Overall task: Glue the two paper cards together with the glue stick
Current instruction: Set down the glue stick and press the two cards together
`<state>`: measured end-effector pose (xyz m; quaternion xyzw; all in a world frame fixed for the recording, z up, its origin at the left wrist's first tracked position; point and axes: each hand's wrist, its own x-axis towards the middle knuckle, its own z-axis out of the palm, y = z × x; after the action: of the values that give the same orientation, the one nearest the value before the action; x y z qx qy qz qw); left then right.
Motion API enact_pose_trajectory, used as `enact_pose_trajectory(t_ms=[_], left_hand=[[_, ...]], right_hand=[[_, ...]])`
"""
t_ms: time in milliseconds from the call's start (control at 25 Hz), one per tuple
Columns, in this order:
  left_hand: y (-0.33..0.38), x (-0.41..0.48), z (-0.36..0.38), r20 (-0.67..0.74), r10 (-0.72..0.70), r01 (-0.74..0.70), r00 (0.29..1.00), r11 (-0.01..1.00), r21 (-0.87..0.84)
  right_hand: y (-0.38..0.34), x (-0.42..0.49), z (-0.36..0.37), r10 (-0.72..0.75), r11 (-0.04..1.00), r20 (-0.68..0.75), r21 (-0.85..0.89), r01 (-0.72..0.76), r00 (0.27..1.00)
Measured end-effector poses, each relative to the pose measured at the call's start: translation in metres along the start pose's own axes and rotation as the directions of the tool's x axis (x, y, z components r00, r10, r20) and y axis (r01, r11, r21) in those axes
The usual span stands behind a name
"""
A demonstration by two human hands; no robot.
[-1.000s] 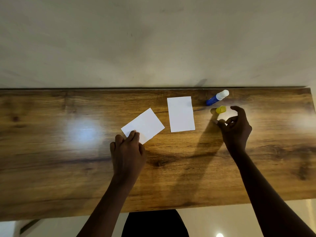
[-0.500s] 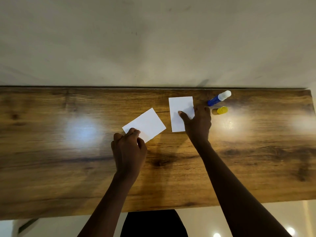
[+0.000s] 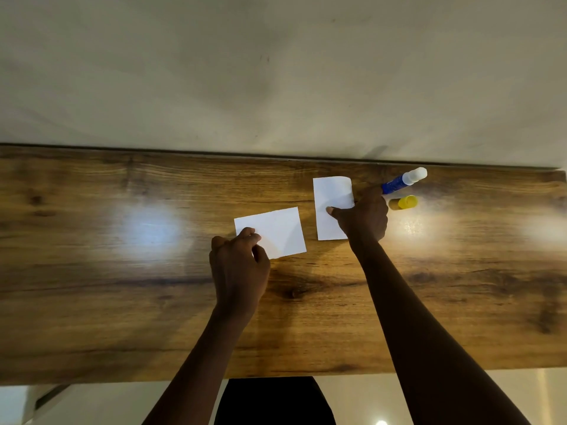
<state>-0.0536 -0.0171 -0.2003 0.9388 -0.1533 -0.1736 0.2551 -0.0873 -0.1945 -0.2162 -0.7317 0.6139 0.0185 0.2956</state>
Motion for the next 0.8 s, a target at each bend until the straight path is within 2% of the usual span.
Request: enact_pose_trajectory(t_ms=[320, 560, 680, 800], left_hand=[[-0.001, -0.004, 0.002, 0.003, 0.024, -0.024, 1.0, 0.999, -0.036], [-0.004, -0.008, -0.005, -0.02, 0.06, -0.061, 0.998, 0.992, -0.11], [-0.004, -0.008, -0.015, -0.061, 0.061, -0.073, 0.996, 0.976, -0.205], [0.002, -0.009, -0.029, -0.08, -0.004, -0.02, 0.997, 0.952, -0.306]], right_hand=[[0.007, 0.001, -0.002, -0.027, 0.998, 0.02, 0.059, 0.026, 0.999], [0.014, -0.009, -0.009, -0.224, 0.949, -0.002, 0.226, 0.219, 0.974], [0.011, -0.014, -0.025, -0.435, 0.889, 0.009, 0.166, 0.427, 0.9], [0.001, -0.024, -0.042, -0.629, 0.775, 0.184, 0.079, 0.627, 0.755]])
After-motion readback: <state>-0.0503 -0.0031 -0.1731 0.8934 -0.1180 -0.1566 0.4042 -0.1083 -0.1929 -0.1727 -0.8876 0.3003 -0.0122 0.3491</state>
